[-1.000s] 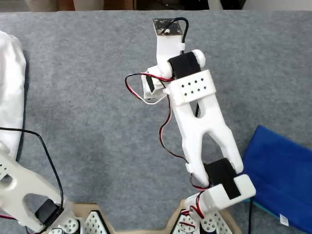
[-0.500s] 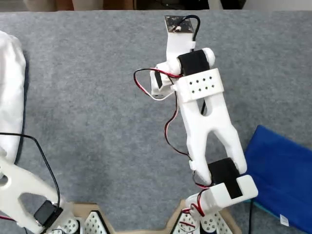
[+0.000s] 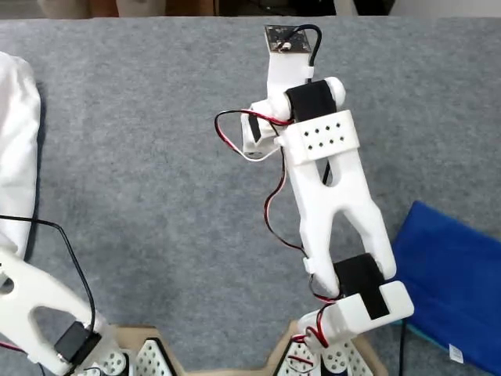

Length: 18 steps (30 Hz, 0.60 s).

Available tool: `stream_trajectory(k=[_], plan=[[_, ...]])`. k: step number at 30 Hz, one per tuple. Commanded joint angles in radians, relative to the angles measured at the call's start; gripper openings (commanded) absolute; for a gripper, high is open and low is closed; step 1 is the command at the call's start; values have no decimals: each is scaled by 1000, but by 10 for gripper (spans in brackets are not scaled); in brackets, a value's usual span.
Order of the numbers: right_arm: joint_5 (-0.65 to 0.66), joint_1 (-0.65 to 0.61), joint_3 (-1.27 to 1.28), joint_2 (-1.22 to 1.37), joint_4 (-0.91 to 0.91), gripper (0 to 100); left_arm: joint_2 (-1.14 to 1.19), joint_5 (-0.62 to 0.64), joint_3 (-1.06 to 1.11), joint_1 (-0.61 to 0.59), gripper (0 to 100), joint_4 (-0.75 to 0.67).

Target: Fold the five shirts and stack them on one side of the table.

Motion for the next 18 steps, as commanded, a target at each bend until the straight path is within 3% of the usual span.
stream_trajectory(k=[1,8,18], plan=[[8,18,-45,-50,0,5,-48,14,-57,29,18,12],[8,18,-44,-48,0,5,-179,31,-55,193,18,12],[8,85,-44,-48,0,5,-344,43,-54,537,18,12]])
